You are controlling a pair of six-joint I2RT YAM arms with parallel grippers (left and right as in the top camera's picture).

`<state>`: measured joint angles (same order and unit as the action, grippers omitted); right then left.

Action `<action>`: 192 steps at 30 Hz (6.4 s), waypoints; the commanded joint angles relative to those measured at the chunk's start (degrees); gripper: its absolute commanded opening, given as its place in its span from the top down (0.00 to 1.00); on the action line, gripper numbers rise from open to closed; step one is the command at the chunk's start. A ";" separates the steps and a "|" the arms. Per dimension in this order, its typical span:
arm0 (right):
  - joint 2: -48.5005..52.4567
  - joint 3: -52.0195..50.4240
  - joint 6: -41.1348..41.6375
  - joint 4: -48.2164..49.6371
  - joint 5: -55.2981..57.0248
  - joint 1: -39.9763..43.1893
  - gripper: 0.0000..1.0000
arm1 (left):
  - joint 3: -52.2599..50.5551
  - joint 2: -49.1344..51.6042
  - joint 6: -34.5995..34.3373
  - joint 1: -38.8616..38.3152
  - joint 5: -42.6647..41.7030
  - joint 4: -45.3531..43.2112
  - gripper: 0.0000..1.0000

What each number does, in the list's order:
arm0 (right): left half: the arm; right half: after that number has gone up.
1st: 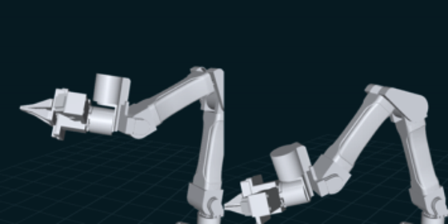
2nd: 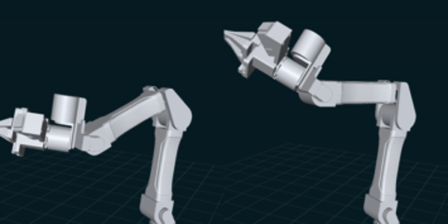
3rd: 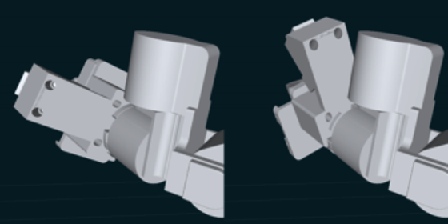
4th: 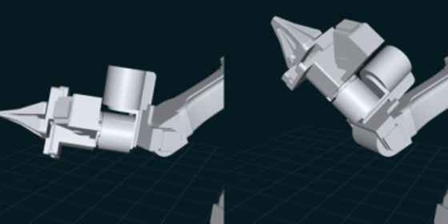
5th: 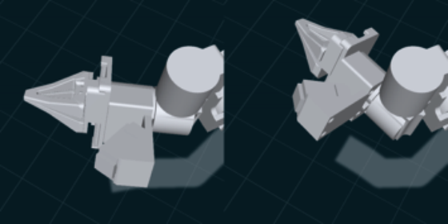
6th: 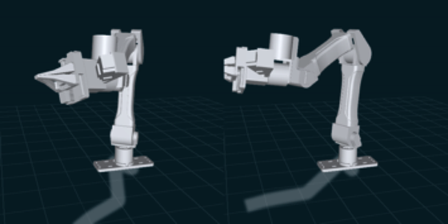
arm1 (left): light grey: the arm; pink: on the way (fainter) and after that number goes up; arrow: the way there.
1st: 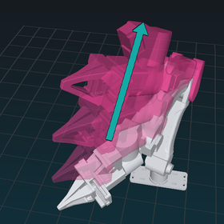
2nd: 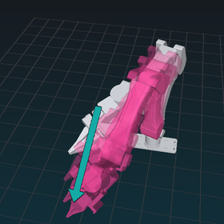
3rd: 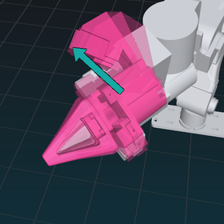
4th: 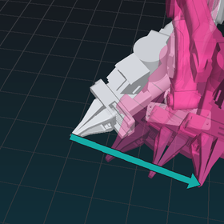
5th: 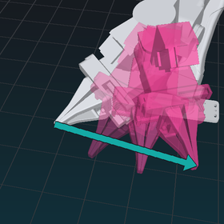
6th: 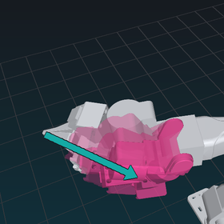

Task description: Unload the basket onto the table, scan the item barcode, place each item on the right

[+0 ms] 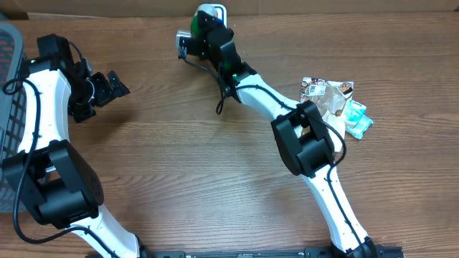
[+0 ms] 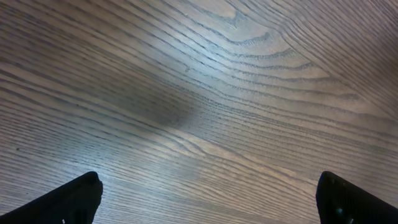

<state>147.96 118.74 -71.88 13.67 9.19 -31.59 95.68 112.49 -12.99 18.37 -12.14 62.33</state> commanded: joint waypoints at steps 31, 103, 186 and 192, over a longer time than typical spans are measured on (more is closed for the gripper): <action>-40.61 -34.80 56.87 -63.17 -23.98 20.98 0.35 | 1.07 -1.22 0.81 -0.02 0.57 -0.02 0.00; -146.38 -115.08 72.17 -10.14 -17.05 28.04 0.00 | 1.07 -1.22 0.79 -0.02 0.55 -0.02 0.01; -147.80 -118.27 73.61 -17.64 -18.29 28.06 0.00 | -72.08 -88.72 29.77 -22.14 8.50 -66.95 0.00; -147.80 -118.27 73.61 -17.64 -18.29 28.06 0.00 | -86.03 -101.26 31.43 -21.90 11.15 -72.89 0.01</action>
<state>0.73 1.06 1.50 -4.23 -8.80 -3.42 14.15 16.64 15.49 -3.73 -3.25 -9.56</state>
